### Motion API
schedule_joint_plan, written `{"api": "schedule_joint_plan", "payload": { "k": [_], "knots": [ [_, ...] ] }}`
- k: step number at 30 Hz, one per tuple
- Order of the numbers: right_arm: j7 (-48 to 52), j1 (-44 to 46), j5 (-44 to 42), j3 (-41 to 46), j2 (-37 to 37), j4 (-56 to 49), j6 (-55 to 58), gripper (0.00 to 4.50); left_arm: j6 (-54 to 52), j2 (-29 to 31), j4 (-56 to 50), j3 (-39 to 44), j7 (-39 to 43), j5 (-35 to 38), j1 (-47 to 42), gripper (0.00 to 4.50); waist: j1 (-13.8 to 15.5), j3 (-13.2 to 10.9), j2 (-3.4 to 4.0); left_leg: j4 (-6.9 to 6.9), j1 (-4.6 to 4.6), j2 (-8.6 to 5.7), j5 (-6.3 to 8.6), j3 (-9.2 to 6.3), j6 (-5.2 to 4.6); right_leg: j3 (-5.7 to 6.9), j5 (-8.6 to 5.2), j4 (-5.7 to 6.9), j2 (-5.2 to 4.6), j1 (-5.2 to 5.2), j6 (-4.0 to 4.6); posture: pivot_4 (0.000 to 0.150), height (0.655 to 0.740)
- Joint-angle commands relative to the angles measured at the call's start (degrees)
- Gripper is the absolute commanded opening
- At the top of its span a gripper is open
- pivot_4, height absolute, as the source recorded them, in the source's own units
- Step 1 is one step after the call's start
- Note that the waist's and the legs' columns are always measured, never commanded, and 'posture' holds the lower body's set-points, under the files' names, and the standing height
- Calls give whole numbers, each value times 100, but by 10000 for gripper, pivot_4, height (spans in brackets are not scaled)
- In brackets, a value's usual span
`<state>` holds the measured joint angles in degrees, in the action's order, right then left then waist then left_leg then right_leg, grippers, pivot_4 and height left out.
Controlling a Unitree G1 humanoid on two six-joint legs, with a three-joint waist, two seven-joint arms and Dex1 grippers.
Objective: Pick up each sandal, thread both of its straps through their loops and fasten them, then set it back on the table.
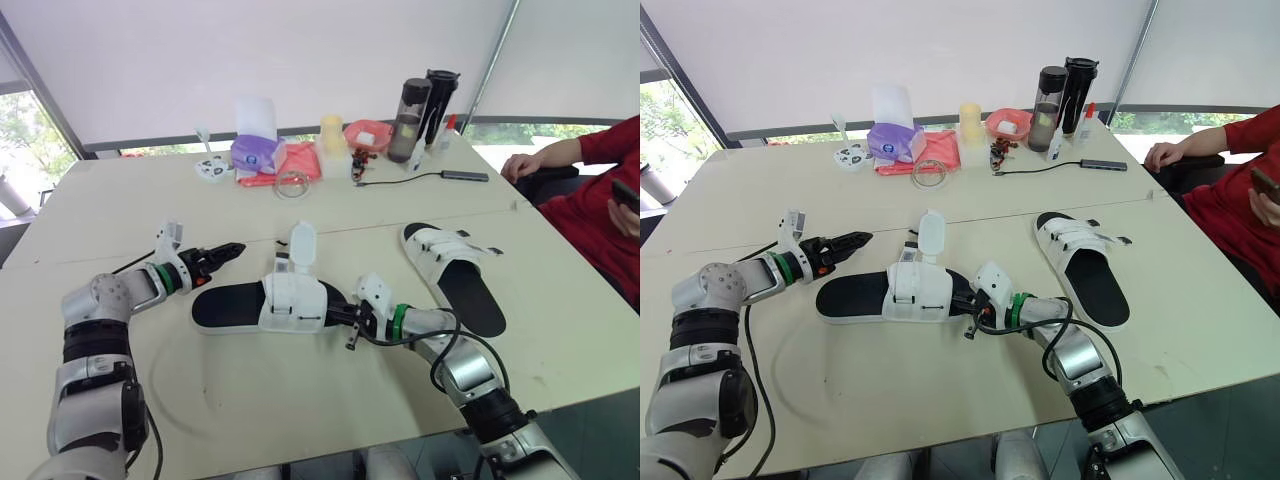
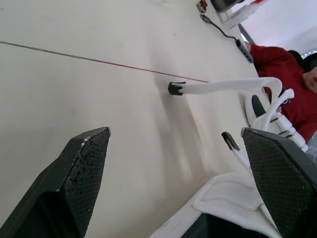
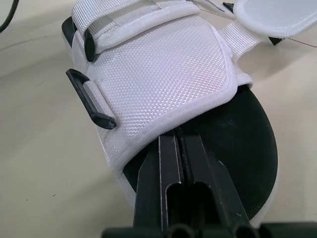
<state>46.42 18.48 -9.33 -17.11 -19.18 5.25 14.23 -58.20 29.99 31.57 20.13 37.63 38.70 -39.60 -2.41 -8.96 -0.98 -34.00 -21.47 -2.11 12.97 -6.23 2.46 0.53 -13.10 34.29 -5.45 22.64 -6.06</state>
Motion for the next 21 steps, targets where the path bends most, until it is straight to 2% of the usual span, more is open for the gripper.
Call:
{"api": "schedule_joint_plan", "payload": {
  "k": [1, 6, 9, 21],
  "knots": [
    [9, -260, 361, -363, -25, 663, 286, 0, 66, -152, -119, 322, -91, 289, -615, 44368, 2, 2, -19, 0, -1, 1, 0, -3, 0, 1, 0, 0, 0, 0, 0, 1500, 7400],
    [9, -271, 379, -364, -26, 669, 262, 0, -576, -704, 113, 885, -935, 722, -1155, 44368, -23, 4, -20, 2, 1, -1, 4, 1, 7, 1, 1, -2, -2, 0, -3, 1500, 7400],
    [-1, -302, 383, -368, -26, 623, 276, 0, -864, -931, 5, 907, -1303, 768, -1167, 44368, -25, 3, -20, 3, 4, -2, 1, 3, 2, 1, 7, 0, 4, 1, -15, 1500, 7400],
    [-57, -353, 375, -378, -11, 566, 298, 0, -1673, -1182, 14, 970, -1832, 784, -785, 44368, -15, 3, -22, 1, 6, -1, 5, 1, 9, 1, 2, 1, 11, -1, -6, 1500, 7400]
  ]
}}
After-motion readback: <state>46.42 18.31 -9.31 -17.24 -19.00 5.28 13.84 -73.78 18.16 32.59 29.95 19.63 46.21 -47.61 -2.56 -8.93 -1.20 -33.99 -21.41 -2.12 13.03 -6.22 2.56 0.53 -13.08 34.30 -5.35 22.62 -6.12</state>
